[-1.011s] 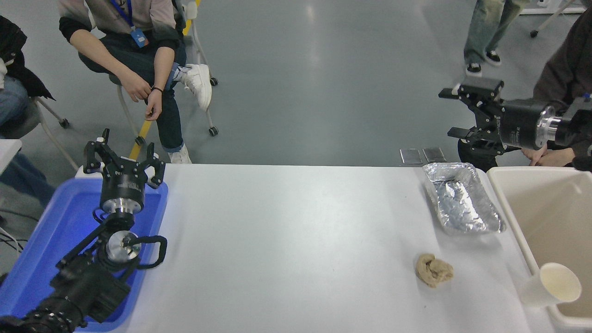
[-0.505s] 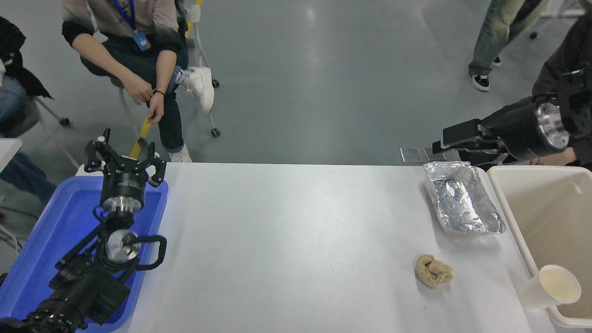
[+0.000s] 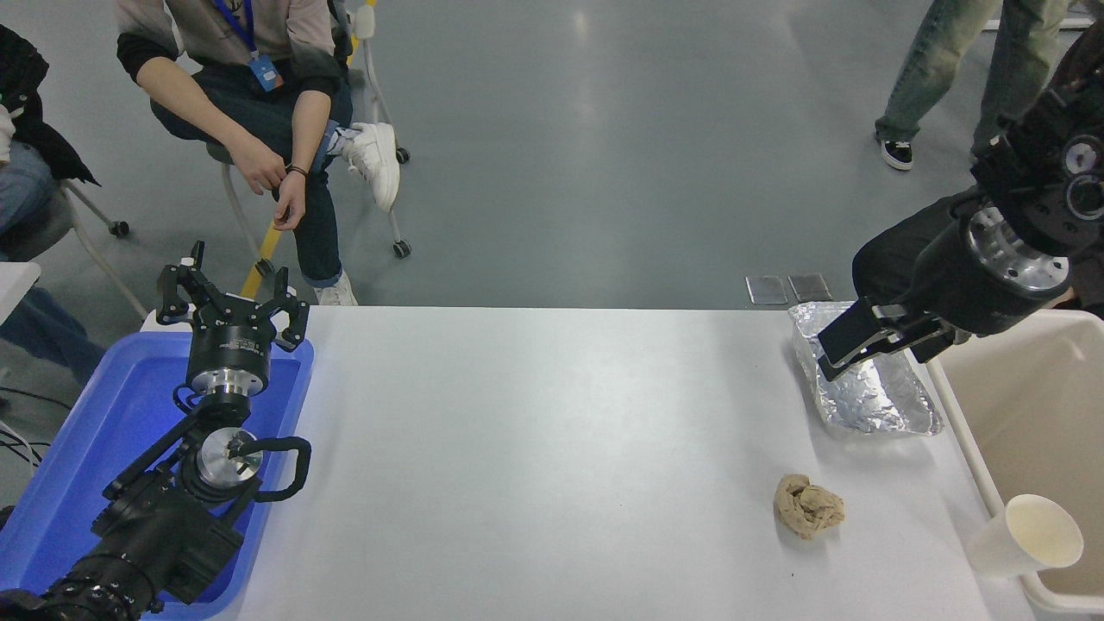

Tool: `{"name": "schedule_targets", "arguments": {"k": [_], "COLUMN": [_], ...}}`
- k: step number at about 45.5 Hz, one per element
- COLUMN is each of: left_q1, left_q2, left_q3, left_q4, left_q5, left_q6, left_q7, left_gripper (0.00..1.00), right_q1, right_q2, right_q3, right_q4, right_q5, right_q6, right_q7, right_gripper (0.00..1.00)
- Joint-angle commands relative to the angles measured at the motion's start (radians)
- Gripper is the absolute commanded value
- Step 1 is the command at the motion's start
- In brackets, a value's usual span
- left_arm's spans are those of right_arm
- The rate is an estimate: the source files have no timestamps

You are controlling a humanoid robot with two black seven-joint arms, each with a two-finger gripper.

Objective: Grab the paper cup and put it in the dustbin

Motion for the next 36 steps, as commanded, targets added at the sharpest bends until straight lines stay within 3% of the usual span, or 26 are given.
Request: {"name": "schedule_targets", "arguments": {"k": [1,8,9,16,21,36], "left_q1": [0.0,0.002,0.002,0.0,0.002,0.0], "left_q2": [0.0,0.0,0.0,0.0,0.0,0.0], "left_q3": [0.0,0.0,0.0,0.0,0.0,0.0], "left_q4": [0.0,0.001,0.001,0.001,0.001,0.001], "left_q5": [0.0,-0.001,-0.001,-0.001,-0.001,-0.001], "left_q6": [0.0,0.0,0.0,0.0,0.0,0.0], "left_q7": [-0.002,-0.002,-0.002,-0.002,-0.002,-0.002], "left_gripper": [0.99,0.99,0.99,0.99,0.99,0.99], "right_q1": [0.036,0.032,0.027,-0.028,-0.105,-0.517], "right_q2": [0.009,-0.063,-0.122,-0.31,-0.433,-0.614], "right_q3": [-0.024,-0.109,-0.13,-0.165,-0.17,0.001], "right_q4": [0.021,0.02,0.018,0.008,-0.023,-0.215], "right_q5": [0.036,-0.048,-0.13,-0.394,-0.534,-0.681], "right_q6": [0.024,0.001,-0.015,-0.064,-0.102,-0.323], "right_q7": [-0.015,-0.024,-0.024,-0.022,-0.022,-0.016], "right_gripper": [1.0,1.0,1.0,1.0,1.0,1.0]}}
